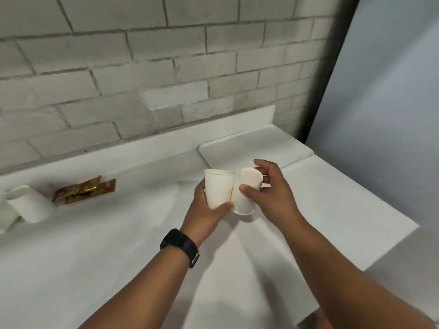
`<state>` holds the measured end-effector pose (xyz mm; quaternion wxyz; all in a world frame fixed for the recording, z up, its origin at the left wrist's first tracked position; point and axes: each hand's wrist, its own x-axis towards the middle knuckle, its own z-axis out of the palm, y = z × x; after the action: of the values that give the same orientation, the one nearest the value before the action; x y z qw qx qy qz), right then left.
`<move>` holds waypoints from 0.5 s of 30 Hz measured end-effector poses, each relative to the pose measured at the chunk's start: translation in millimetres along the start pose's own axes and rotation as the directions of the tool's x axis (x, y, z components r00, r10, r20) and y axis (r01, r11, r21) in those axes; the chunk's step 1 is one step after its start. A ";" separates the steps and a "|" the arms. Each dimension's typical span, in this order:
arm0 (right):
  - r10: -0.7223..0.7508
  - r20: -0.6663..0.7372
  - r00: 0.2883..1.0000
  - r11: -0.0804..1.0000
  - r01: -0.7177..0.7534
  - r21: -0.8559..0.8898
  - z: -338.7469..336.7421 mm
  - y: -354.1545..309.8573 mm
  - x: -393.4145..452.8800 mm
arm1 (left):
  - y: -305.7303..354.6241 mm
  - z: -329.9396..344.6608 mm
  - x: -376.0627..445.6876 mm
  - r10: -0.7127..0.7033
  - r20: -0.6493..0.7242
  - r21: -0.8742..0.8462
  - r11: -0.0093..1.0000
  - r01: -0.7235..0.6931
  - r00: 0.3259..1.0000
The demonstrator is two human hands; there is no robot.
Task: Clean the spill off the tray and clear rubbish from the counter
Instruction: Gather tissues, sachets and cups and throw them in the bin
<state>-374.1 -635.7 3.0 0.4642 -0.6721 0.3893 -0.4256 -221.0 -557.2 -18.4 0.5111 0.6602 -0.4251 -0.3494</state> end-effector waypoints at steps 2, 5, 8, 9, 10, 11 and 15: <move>0.015 -0.071 0.997 1.000 -0.015 0.005 -36.5 2.9 -11.6 | 5.8 27.6 -5.1 -0.001 0.038 0.029 1.000 0.000 0.999; 0.059 -0.171 0.984 0.998 -0.053 0.037 -94.3 12.3 -31.8 | 17.3 74.5 -16.2 0.010 0.128 0.074 0.997 -0.020 0.992; 0.134 -0.237 0.962 0.989 -0.114 0.096 -153.8 24.9 -55.4 | 34.3 127.4 -32.4 0.016 0.201 0.058 0.998 -0.029 0.979; 0.155 -0.269 0.950 0.986 -0.132 0.103 -178.3 31.2 -65.6 | 38.8 151.1 -38.1 0.022 0.243 0.051 0.998 -0.035 0.970; 0.173 -0.294 0.940 0.982 -0.144 0.118 -196.3 36.0 -71.9 | 44.0 168.4 -41.0 0.031 0.273 0.046 0.998 -0.045 0.962; 0.201 -0.330 0.922 0.977 -0.166 0.131 -220.7 43.0 -85.1 | 46.4 193.3 -47.3 0.024 0.309 0.046 0.998 -0.041 0.951; 0.275 -0.453 0.848 0.952 -0.174 0.252 -299.9 68.0 -121.0 | 53.8 269.4 -65.5 0.029 0.422 0.103 0.991 -0.080 0.906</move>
<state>-703.4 -630.4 -25.5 0.4646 -0.4436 0.5239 -0.5593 -499.2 -605.0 -27.2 0.3775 0.5867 -0.5632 -0.4428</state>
